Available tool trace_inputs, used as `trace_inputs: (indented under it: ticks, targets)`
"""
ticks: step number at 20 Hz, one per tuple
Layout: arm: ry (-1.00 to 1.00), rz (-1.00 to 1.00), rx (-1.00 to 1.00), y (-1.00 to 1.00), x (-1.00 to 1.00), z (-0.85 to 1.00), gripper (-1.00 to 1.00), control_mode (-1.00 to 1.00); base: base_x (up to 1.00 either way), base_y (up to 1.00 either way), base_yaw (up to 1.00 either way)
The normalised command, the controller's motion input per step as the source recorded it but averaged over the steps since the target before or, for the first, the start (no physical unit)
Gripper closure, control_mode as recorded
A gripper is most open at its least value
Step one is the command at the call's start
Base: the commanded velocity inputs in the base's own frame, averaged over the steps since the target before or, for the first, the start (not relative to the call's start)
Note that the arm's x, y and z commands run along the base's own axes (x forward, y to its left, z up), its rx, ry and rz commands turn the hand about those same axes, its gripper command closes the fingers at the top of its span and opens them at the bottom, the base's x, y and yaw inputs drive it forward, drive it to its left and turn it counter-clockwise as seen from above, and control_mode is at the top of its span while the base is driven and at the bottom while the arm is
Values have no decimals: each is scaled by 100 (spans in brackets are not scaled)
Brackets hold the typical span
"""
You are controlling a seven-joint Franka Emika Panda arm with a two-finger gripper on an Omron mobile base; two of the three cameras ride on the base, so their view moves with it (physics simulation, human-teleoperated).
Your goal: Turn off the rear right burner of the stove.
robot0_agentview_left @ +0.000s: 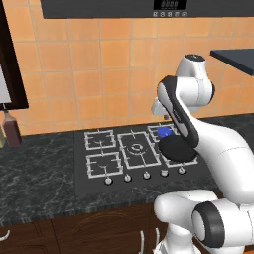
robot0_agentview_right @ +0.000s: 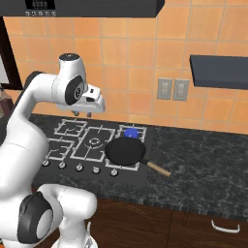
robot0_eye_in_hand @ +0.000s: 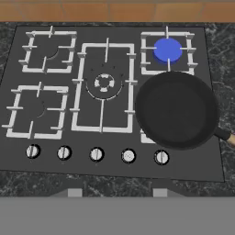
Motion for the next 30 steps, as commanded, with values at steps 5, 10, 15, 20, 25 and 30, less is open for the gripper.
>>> trace_inputs:
  ticks: [5, 10, 15, 20, 25, 30]
  targets:
    - [1, 0, 0, -2, -10, -33, -100, -100, 0, 0, 0]
    - [3, 0, 0, -1, -2, -30, -100, -100, 0, 0, 0]
    - [0, 0, 0, 0, 0, -19, -100, -100, 0, 0, 0]
    - [0, 6, 0, -1, 0, -16, -100, -100, 0, 0, 0]
    - [0, 9, 0, 0, 0, -19, -100, -100, 0, 0, 0]
    - [0, 9, 0, 0, 0, -25, -100, -100, 0, 0, 0]
